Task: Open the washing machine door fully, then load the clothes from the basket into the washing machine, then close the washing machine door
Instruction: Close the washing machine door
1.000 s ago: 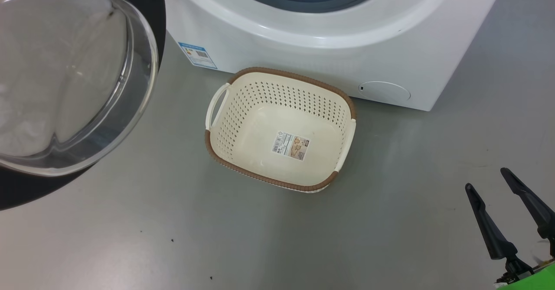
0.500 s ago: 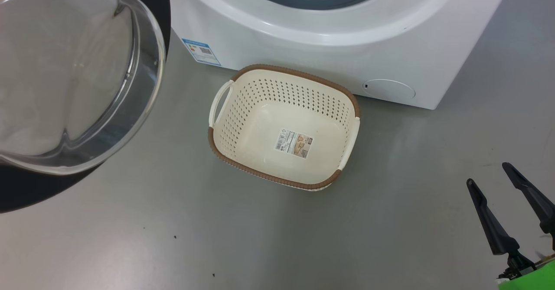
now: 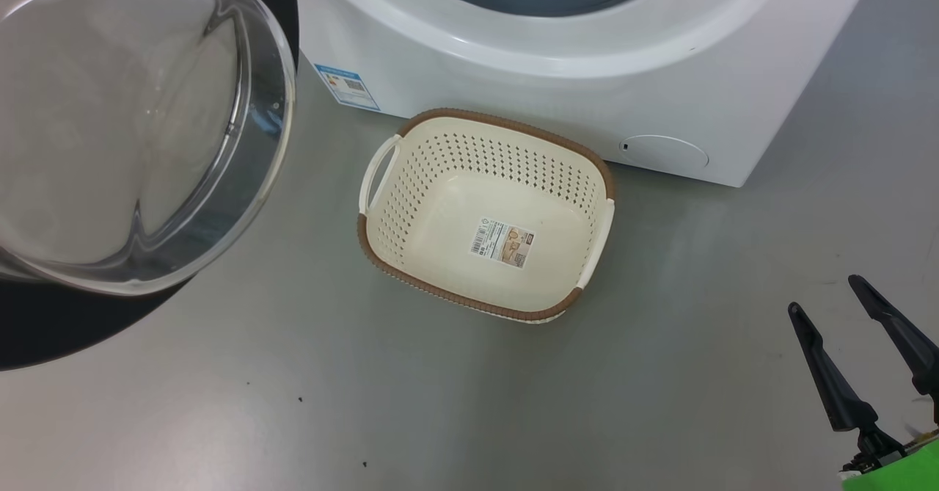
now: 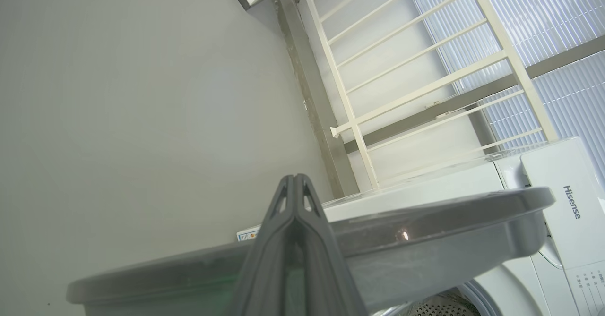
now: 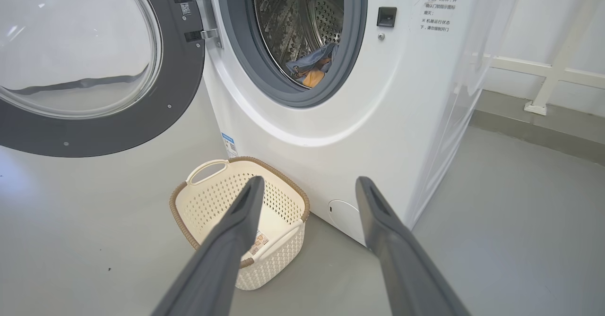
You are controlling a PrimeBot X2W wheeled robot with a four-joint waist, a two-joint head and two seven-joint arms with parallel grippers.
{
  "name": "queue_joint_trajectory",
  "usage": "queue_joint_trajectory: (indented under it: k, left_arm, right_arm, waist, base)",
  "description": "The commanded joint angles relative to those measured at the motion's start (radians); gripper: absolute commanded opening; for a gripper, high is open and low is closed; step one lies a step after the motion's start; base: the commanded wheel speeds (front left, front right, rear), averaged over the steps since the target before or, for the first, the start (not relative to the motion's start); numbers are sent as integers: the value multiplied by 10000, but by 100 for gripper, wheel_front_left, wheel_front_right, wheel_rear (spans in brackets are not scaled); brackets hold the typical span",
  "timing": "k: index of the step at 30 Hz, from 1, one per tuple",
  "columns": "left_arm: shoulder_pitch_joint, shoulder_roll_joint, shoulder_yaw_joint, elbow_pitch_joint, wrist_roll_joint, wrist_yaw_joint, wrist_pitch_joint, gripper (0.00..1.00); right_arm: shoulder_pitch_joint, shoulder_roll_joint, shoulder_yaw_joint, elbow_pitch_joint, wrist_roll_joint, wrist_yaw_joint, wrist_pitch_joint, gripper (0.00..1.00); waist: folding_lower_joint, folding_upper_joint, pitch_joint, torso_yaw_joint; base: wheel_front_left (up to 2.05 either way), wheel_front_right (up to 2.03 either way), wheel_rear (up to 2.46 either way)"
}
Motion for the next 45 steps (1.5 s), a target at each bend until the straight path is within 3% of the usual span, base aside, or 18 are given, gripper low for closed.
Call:
queue_joint_trajectory:
  k: [1, 17, 45]
  left_arm:
    - [-91, 255, -95, -499, -217, -254, 453, 0]
    - [291, 176, -4, -1034, -839, -522, 1503, 0]
    - [1577, 355, 38, -2377, -1322, -1228, 3191, 0]
  right_arm:
    - [-169, -191, 235, -242, 119, 16, -13, 100]
    - [-378, 83, 509, 14, 91, 16, -113, 100]
    - [-358, 1157, 765, 766, -97, 16, -444, 100]
  waist:
    - [1, -1, -8, 8]
    - [1, -1, -332, 63]
    - [1, -1, -1672, -474]
  base:
    - [0, 0, 0]
    - [0, 0, 0]
    - [0, 0, 0]
